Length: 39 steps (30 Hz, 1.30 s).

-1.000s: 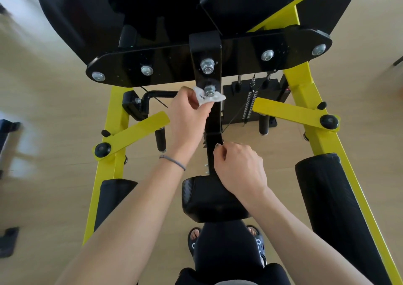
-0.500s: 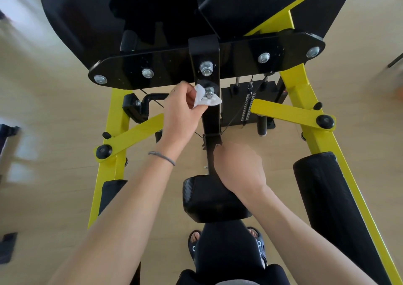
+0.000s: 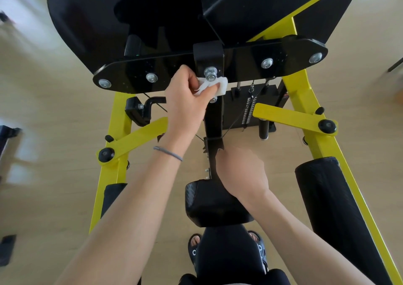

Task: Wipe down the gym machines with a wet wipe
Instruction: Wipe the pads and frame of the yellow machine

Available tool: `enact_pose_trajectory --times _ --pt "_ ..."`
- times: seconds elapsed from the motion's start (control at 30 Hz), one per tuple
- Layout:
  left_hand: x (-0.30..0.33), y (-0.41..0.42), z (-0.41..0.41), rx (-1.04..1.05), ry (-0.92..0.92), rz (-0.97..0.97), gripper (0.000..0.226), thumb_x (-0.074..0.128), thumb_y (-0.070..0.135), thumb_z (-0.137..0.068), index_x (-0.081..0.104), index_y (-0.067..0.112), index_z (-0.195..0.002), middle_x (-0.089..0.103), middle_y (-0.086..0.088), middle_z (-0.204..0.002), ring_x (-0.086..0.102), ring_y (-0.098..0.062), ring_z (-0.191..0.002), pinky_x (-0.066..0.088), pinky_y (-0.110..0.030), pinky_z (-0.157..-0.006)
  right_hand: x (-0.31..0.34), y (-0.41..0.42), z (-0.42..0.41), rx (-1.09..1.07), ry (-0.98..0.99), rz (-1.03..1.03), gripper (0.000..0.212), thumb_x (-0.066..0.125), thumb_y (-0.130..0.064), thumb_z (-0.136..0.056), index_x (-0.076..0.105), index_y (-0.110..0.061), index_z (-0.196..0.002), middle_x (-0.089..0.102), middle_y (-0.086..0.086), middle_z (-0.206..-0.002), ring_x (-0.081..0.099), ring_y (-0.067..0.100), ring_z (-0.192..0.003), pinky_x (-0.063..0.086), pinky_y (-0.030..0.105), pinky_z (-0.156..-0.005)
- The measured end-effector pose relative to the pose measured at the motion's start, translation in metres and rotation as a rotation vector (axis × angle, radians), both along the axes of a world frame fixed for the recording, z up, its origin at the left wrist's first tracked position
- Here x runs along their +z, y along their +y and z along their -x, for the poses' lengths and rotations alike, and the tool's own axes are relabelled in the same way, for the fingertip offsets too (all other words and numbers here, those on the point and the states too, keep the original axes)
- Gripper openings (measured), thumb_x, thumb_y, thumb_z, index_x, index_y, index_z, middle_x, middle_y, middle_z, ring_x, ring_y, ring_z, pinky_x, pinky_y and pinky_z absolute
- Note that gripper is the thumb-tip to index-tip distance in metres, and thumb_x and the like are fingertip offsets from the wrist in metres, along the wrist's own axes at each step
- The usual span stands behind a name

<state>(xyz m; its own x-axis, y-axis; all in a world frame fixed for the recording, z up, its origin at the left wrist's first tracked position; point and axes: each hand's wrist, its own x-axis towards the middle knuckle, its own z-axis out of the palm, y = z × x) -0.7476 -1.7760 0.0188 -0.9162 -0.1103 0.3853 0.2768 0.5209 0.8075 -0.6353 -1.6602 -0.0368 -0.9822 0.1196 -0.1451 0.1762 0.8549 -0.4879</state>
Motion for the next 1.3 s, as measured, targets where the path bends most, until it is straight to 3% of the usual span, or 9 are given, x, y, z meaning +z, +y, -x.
enact_pose_trajectory --times 0.17,0.53,0.7,0.8,0.93,1.03,1.13,1.23,1.3 --pt "0.000 0.007 -0.002 0.028 -0.007 0.090 0.051 0.086 0.030 -0.072 0.036 0.020 -0.076 0.036 0.013 -0.069 0.042 -0.001 -0.064 0.035 -0.010 -0.055 0.000 0.001 0.000 0.002 0.001 0.003 0.039 0.037 -0.036 -0.104 0.057 -0.016 -0.077 0.054 -0.004 -0.069 0.051 0.014 -0.060 0.048 0.032 -0.056" --pt "0.003 -0.010 0.002 0.012 0.034 0.086 0.041 0.081 0.032 -0.076 0.043 0.016 -0.070 0.044 0.007 -0.066 0.039 -0.006 -0.061 0.033 -0.018 -0.054 0.001 0.002 0.000 -0.005 0.017 0.050 0.037 0.038 -0.035 -0.105 0.056 -0.017 -0.077 0.053 -0.006 -0.069 0.050 0.012 -0.061 0.049 0.033 -0.059" --pt "0.004 -0.001 0.003 0.032 0.023 0.102 0.051 0.086 0.033 -0.074 0.037 0.020 -0.066 0.039 0.012 -0.065 0.038 -0.006 -0.059 0.033 -0.015 -0.054 0.006 0.011 0.005 -0.041 0.009 0.385 0.024 0.046 -0.030 -0.104 0.067 -0.021 -0.094 0.064 -0.006 -0.086 0.059 0.013 -0.076 0.048 0.030 -0.066" --pt "0.010 -0.012 0.007 0.023 0.029 0.116 0.049 0.085 0.036 -0.074 0.044 0.009 -0.069 0.046 0.004 -0.068 0.039 -0.007 -0.064 0.032 -0.017 -0.058 0.040 0.020 0.026 -0.057 0.244 0.569 0.022 0.048 -0.021 -0.104 0.068 -0.022 -0.113 0.067 -0.009 -0.099 0.059 0.000 -0.086 0.046 0.023 -0.073" --pt "0.014 -0.008 0.007 0.007 -0.040 0.107 0.048 0.085 0.029 -0.074 0.039 0.017 -0.067 0.040 0.009 -0.063 0.036 -0.005 -0.057 0.029 -0.018 -0.054 0.106 0.027 0.074 0.145 0.660 0.548 0.036 0.039 -0.019 -0.107 0.068 -0.011 -0.126 0.064 -0.003 -0.126 0.054 -0.004 -0.118 0.042 0.015 -0.099" --pt "0.014 0.000 0.006 -0.020 -0.072 0.142 0.039 0.084 0.032 -0.071 0.046 0.021 -0.072 0.048 0.012 -0.066 0.046 -0.002 -0.062 0.035 -0.015 -0.056 0.135 0.020 0.106 0.306 0.434 0.509 0.046 0.028 -0.032 -0.111 0.063 -0.019 -0.138 0.055 -0.008 -0.146 0.042 0.002 -0.139 0.031 0.016 -0.112" --pt "0.016 0.002 0.007 0.004 -0.083 0.125 0.043 0.082 0.037 -0.070 0.043 0.019 -0.069 0.044 0.011 -0.063 0.041 -0.008 -0.062 0.033 -0.023 -0.056 0.138 0.016 0.125 0.313 0.196 0.540 0.050 0.023 -0.045 -0.110 0.063 -0.032 -0.137 0.053 -0.015 -0.148 0.043 -0.001 -0.135 0.028 0.010 -0.100" --pt "0.018 -0.012 0.006 0.022 -0.078 0.146 0.049 0.082 0.035 -0.073 0.036 0.019 -0.066 0.037 0.009 -0.061 0.033 -0.009 -0.059 0.027 -0.025 -0.056 0.136 0.019 0.133 0.285 0.127 0.631 0.053 0.022 -0.054 -0.107 0.067 -0.039 -0.130 0.061 -0.018 -0.137 0.050 -0.001 -0.126 0.034 0.022 -0.106" --pt "0.020 -0.026 0.005 0.021 -0.082 0.156 0.043 0.079 0.036 -0.075 0.041 0.016 -0.069 0.043 0.003 -0.062 0.041 -0.013 -0.059 0.036 -0.032 -0.057 0.132 0.020 0.138 0.302 0.117 0.667 0.056 0.020 -0.056 -0.106 0.068 -0.039 -0.129 0.062 -0.017 -0.137 0.049 0.001 -0.131 0.031 0.033 -0.117"
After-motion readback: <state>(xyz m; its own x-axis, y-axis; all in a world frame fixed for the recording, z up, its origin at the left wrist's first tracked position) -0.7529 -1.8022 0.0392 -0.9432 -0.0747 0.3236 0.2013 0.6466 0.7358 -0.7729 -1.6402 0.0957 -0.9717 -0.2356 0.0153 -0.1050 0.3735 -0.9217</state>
